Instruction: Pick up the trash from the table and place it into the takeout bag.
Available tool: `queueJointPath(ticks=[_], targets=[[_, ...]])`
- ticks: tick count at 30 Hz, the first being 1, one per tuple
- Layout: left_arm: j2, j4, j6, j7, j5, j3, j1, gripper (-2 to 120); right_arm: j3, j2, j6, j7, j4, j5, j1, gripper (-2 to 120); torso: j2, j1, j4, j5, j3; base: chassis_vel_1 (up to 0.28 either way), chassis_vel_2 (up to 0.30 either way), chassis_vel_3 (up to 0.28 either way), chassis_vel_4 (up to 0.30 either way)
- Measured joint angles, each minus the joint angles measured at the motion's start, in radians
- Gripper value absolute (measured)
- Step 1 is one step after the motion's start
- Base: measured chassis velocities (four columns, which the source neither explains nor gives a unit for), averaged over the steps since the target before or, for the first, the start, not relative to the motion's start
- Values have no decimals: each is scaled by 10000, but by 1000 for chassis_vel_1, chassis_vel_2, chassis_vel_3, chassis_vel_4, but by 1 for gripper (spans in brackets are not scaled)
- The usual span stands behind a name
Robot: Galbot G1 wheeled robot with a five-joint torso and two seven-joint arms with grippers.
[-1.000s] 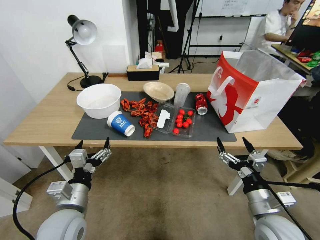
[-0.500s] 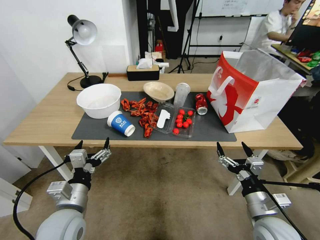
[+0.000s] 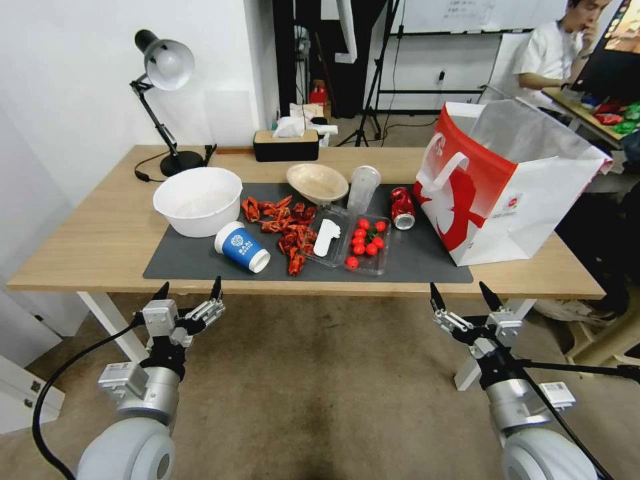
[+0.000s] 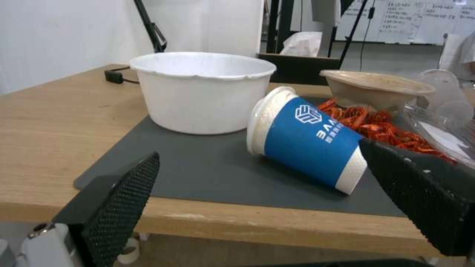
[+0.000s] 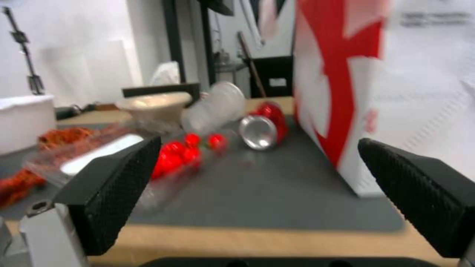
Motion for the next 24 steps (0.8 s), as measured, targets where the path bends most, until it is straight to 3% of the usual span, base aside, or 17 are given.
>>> queueJointPath(ticks=[11,24], targets=[[18,-88,-2,3,-21,-121,12,100,-1939,-1098,-1578,653,-645,467,3188,100,-1,0,0,-2,1,0,0,0,0],[-6,-180,39,-21,-2,-250,82,100,-3923,-1206,-3212,1876,-2018,1290,6354,100,-2,3,0,0,1,0,0,0,0]])
